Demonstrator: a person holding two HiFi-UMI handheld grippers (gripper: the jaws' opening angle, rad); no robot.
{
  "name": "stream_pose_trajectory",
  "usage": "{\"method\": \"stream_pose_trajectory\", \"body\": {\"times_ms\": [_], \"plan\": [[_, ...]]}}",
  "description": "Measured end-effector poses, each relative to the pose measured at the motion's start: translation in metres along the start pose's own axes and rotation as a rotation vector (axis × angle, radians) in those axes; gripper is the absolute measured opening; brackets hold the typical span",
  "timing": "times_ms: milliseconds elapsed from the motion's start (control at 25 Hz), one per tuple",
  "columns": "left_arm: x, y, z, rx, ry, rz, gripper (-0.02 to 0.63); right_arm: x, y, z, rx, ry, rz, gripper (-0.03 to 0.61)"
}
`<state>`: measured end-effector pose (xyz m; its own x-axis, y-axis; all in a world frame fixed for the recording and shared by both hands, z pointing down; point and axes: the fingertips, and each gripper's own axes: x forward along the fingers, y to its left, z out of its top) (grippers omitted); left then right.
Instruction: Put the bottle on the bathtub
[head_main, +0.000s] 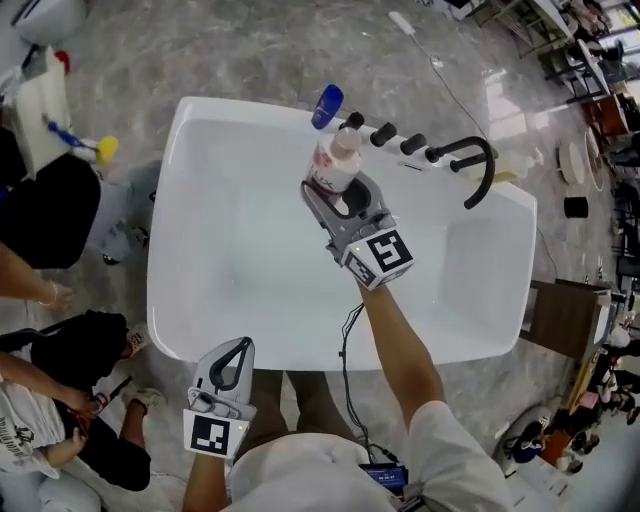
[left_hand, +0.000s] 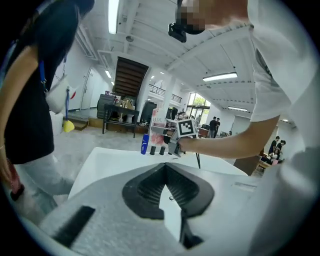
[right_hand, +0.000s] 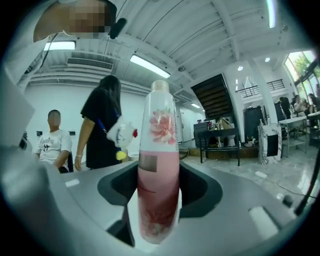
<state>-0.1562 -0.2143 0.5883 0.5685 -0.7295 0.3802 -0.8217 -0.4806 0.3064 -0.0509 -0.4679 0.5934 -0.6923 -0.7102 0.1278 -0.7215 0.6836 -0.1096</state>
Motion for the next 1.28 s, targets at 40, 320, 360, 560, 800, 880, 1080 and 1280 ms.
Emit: {"method": "stream_pose_trajectory", "body": {"times_ms": [40, 320, 360, 560, 800, 880, 1080, 1280], "plan": [[0.006, 0.009, -0.009, -0.012, 0.009, 0.008, 0.006, 0.013, -0.008, -0.015, -0.004, 0.009, -0.007, 0.249], [0.014, 0.049, -0.070, -0.094, 0.076, 0.067, 0.006, 0.095, -0.061, -0.105, -0.018, 0.078, -0.047, 0.248], [0.012, 0.051, -0.080, -0.102, 0.090, 0.070, 0.006, 0.107, -0.066, -0.115, -0.020, 0.087, -0.050, 0.247], [0.000, 0.071, -0.110, -0.136, 0.132, 0.100, 0.006, 0.166, -0.097, -0.157, -0.014, 0.108, -0.113, 0.247], [-0.005, 0.092, -0.138, -0.166, 0.174, 0.141, 0.006, 0.215, -0.140, -0.170, -0.040, 0.058, -0.225, 0.247], [-0.007, 0.094, -0.145, -0.170, 0.179, 0.143, 0.006, 0.225, -0.150, -0.170, -0.054, 0.045, -0.248, 0.247], [0.000, 0.092, -0.150, -0.158, 0.160, 0.103, 0.006, 0.233, -0.158, -0.174, -0.058, -0.015, -0.270, 0.249], [0.020, 0.094, -0.133, -0.132, 0.116, 0.083, 0.006, 0.232, -0.158, -0.179, -0.064, -0.044, -0.246, 0.255]]}}
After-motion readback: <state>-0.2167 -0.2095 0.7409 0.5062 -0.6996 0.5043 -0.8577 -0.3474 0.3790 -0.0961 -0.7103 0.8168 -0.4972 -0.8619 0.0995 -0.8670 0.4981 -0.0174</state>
